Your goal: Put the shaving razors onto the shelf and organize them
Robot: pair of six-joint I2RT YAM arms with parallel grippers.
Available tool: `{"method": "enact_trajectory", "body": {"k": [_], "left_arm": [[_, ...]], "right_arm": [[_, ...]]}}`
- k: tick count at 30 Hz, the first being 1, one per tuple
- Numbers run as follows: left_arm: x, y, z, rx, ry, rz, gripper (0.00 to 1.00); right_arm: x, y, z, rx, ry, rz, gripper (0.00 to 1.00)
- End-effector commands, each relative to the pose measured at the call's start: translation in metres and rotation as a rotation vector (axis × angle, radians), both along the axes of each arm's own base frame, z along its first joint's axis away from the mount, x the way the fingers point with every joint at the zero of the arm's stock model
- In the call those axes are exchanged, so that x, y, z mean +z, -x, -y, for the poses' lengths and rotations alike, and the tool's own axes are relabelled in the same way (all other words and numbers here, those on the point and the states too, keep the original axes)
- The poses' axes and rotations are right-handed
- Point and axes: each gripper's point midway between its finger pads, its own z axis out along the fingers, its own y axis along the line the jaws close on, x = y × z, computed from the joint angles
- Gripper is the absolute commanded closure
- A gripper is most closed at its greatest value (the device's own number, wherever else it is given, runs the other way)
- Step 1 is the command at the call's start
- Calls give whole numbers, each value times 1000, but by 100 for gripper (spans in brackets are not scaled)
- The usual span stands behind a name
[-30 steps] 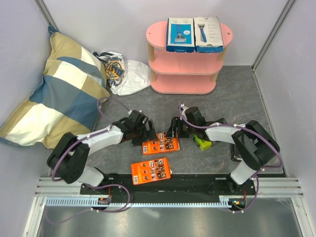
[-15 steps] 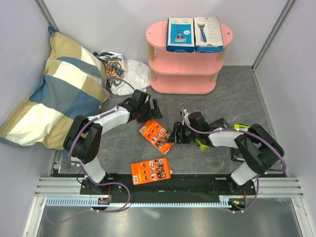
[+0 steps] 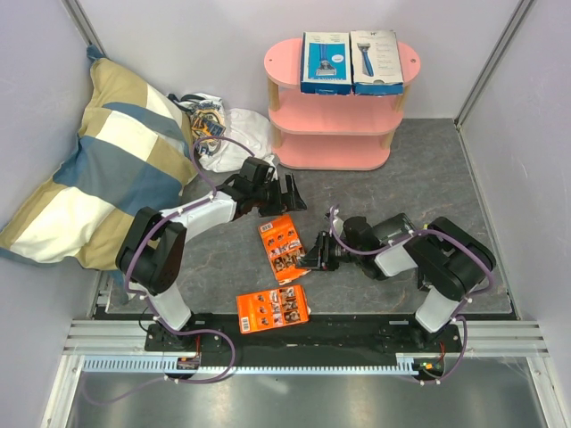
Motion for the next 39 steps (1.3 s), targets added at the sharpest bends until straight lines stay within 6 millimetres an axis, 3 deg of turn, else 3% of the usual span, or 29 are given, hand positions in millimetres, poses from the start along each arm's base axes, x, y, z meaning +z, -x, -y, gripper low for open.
{"method": "enact_trajectory", "body": {"k": [1, 5, 10, 13, 14, 16, 18, 27, 28, 30, 33, 35, 39], "left_arm": [[20, -8, 7, -54, 28, 89, 5], [35, -13, -8, -24, -5, 130, 5], [75, -18, -57, 88, -101, 241, 1], [78, -13, -88, 162, -151, 243, 0], [88, -9, -96, 181, -145, 262, 0], [82, -1, -106, 199, -139, 242, 0], [86, 6, -106, 197, -104, 248, 0], [52, 41, -79, 132, 156, 210, 0], [62, 38, -72, 111, 209, 251, 0], [56, 43, -68, 109, 252, 235, 0], [67, 45, -57, 69, 355, 283, 0], [87, 46, -50, 41, 444, 353, 0], [96, 57, -44, -12, 535, 392, 2]], "right_arm": [[11, -11, -5, -55, -69, 48, 69], [16, -15, -6, -69, -78, 69, 75], [38, -31, -7, -96, -79, 126, 78], [54, -44, -7, -115, -77, 172, 81], [60, -51, -5, -133, -78, 189, 81], [72, -56, -4, -139, -91, 215, 81], [86, -61, -4, -136, -119, 240, 81], [140, -52, -4, -99, -233, 326, 82], [144, -50, -4, -91, -242, 336, 82], [154, -45, -4, -80, -266, 356, 82], [162, -37, -4, -54, -301, 352, 82], [160, -33, -4, -41, -306, 338, 82], [165, -27, -3, -31, -347, 347, 82]]}}
